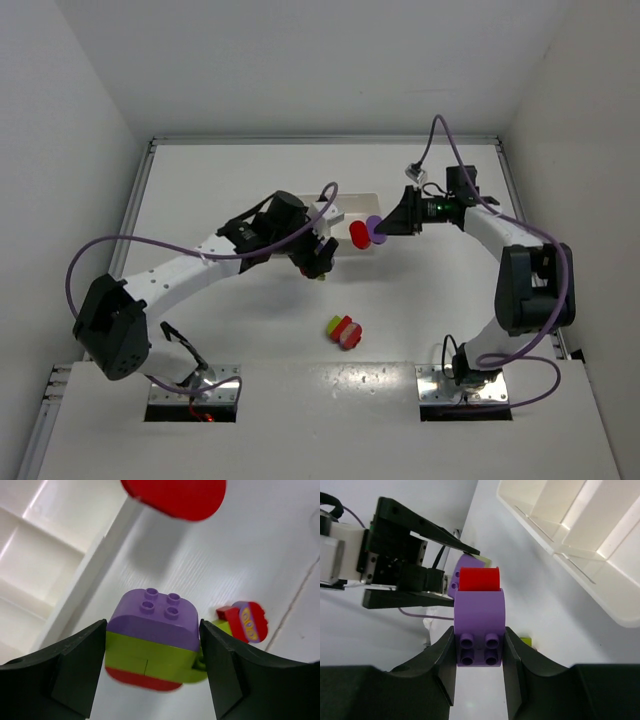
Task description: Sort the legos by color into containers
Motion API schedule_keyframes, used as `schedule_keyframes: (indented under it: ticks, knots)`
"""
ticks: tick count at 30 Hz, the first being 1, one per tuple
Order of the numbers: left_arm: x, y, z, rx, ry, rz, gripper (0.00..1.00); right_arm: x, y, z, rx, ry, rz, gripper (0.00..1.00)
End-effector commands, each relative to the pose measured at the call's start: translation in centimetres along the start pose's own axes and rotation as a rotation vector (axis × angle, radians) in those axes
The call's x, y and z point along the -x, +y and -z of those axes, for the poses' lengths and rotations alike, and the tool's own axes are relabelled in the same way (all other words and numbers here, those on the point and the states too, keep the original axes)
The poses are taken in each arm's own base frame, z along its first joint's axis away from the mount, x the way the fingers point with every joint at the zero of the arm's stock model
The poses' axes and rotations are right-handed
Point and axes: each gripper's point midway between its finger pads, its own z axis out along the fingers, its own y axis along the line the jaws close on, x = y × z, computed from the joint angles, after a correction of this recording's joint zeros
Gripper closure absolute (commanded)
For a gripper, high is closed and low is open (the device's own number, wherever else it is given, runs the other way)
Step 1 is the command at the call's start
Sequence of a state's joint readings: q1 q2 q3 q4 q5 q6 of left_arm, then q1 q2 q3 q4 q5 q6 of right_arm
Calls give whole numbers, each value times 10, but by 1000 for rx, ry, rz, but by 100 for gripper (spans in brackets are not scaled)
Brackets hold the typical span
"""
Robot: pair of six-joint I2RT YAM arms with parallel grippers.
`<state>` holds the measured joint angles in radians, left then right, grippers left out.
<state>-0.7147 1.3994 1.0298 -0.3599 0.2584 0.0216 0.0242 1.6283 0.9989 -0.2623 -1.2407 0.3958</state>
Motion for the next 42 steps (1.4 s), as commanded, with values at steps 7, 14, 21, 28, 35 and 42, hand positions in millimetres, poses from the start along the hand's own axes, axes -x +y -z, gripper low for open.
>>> schedule_keyframes:
  ticks: [7, 14, 21, 28, 35, 42]
  knots:
    - [4, -24, 7, -170, -17, 24, 17, 28, 22, -1, 91, -6, 148, 100]
    - [27, -3, 23, -162, -146, 174, 17, 29, 30, 0, 118, -6, 170, 100]
    - [69, 5, 39, -513, -268, 460, 20, 22, 44, -6, 195, 34, 209, 100]
    - [100, 13, 39, -614, -314, 469, 21, 24, 56, -17, 229, 59, 219, 100]
    - [114, 15, 36, -625, -349, 441, 21, 25, 58, -27, 246, 83, 214, 100]
    - [116, 17, 26, -635, -341, 416, 28, 31, 59, -36, 252, 88, 219, 100]
